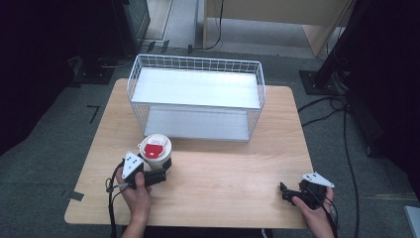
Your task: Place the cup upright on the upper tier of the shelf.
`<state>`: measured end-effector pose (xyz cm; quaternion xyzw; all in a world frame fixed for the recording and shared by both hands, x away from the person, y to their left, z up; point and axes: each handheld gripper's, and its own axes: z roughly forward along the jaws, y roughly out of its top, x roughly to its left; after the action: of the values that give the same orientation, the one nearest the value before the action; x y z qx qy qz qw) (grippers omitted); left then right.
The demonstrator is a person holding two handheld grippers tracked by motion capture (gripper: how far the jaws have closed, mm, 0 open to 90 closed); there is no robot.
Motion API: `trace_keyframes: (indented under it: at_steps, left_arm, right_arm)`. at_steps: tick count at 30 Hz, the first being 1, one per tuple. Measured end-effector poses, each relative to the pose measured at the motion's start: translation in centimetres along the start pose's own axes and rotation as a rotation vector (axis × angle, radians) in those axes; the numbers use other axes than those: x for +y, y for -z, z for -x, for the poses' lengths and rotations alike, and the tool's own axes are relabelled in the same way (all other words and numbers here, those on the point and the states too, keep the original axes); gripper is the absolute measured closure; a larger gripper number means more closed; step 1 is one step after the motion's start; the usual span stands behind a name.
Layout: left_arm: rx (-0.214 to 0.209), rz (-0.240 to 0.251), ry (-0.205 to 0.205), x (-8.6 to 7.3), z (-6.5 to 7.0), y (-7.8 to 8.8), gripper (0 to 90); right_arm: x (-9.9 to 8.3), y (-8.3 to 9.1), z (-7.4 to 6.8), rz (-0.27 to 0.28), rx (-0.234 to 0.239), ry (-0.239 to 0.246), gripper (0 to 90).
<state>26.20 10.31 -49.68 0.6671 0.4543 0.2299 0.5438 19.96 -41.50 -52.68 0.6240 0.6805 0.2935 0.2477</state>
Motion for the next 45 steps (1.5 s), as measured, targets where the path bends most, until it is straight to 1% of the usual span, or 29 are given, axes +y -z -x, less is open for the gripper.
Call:
trace_keyframes:
  at_steps: [1,3,4,13,20,24,28,29,30,33,37,39,40,41,42,44,45]
  left_arm:
    - [-0.006,0.006,0.008,-0.1,-0.1,-0.1,3.5]
    - [-0.037,0.002,0.025,-0.2,-0.3,-0.4,2.9]
    - [-0.042,0.003,0.030,-0.2,-0.4,-0.5,2.5]
    - [-0.039,0.053,0.019,-0.6,-0.3,-0.5,2.5]
    - [-0.038,0.098,0.000,-0.5,-0.4,-0.5,2.5]
    - [-0.051,0.102,-0.016,-0.6,-0.4,-0.7,1.9]
    - [-0.060,0.107,0.005,-0.6,-0.6,-0.9,1.8]
    - [-0.061,0.105,0.004,-0.6,-0.6,-1.0,1.8]
    - [-0.060,0.100,0.001,-0.7,-0.6,-1.1,1.8]
    - [-0.036,0.087,-0.001,-0.6,-0.3,-1.4,1.8]
    - [-0.042,0.079,0.009,-0.6,-0.3,-1.7,1.3]
    - [-0.033,0.068,0.020,-0.6,-0.3,-1.9,1.3]
    - [-0.035,0.061,0.021,-0.6,-0.3,-1.9,1.3]
    - [-0.038,0.064,0.016,-0.6,-0.3,-1.9,1.4]
    - [-0.031,0.074,0.003,-0.6,-0.2,-1.8,1.9]
    - [-0.028,0.082,0.000,-0.7,-0.2,-1.8,3.0]
    - [-0.030,0.092,0.006,-0.7,-0.3,-1.7,3.1]
  right_arm:
    - [0.0,0.0,0.0,0.000,0.000,0.000,0.0]
    - [0.0,0.0,0.0,0.000,0.000,0.000,0.0]
    - [0.0,0.0,0.0,0.000,0.001,-0.001,0.0]
    - [0.0,0.0,0.0,0.000,0.001,-0.001,0.0]
    - [0.0,0.0,0.0,0.000,0.001,0.000,0.0]
    - [0.0,0.0,0.0,0.000,0.001,0.000,0.0]
    - [0.0,0.0,0.0,0.000,0.001,0.000,0.0]
    - [0.0,0.0,0.0,0.000,0.001,0.000,0.0]
    - [0.0,0.0,0.0,0.000,0.001,0.000,0.0]
    - [0.0,0.0,0.0,0.000,0.001,0.000,0.0]
    - [0.0,0.0,0.0,0.000,0.001,0.000,0.0]
    - [0.0,0.0,0.0,0.000,0.001,0.000,0.0]
    - [0.0,0.0,0.0,0.000,0.001,0.001,0.0]
    - [0.0,0.0,0.0,0.000,0.001,0.001,0.0]
    - [0.0,0.0,0.0,0.000,0.001,0.000,0.0]
    - [0.0,0.0,0.0,0.000,0.002,0.000,0.0]
    - [0.0,0.0,0.0,0.000,0.001,0.000,0.0]
